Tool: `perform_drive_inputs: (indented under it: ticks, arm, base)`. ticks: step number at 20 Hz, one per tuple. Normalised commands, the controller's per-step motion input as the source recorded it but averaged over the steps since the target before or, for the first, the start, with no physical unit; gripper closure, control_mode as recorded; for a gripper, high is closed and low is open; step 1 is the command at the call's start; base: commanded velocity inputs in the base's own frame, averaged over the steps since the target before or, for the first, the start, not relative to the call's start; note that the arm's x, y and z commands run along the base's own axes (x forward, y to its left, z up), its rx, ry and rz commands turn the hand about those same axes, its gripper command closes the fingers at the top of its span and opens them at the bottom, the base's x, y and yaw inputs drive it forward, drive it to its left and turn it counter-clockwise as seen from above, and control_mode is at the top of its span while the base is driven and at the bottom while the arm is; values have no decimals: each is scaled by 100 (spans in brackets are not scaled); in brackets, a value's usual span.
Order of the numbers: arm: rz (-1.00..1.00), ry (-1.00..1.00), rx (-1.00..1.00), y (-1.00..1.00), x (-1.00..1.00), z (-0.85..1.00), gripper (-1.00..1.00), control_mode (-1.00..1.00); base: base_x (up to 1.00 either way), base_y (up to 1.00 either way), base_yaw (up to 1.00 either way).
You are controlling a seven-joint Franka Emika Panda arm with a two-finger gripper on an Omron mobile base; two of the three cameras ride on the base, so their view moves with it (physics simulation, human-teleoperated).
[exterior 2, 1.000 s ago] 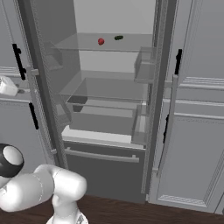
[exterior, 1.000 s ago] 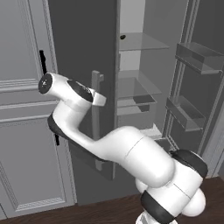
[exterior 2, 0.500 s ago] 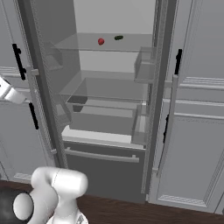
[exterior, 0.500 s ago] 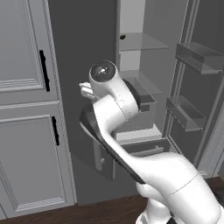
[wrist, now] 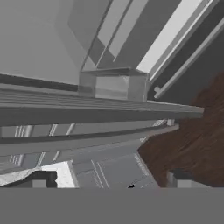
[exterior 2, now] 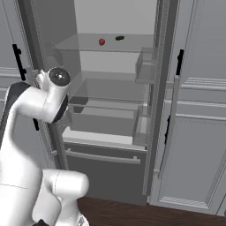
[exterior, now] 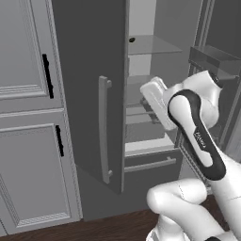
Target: Take the strawberry from the fridge and place it on top of the pancake, located on the dining counter.
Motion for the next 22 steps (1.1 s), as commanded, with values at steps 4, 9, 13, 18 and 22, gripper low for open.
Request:
perform_drive_inputs:
  ticks: [4,9,13,18,22]
  arm:
    - [4,33,83,-64,94,0,-100,-100]
    - [19,40,56,-19,100,0,-100,-100]
    - [27,36,24,23,100,-16,-100,-100]
    - [26,26,26,33,79,-29,-100,-100]
    - [24,23,18,67,14,-28,-100,-100]
  base:
    - [0,0,0]
    - [0,0,0]
    - [0,0,0]
    - [0,0,0]
    - [0,0,0]
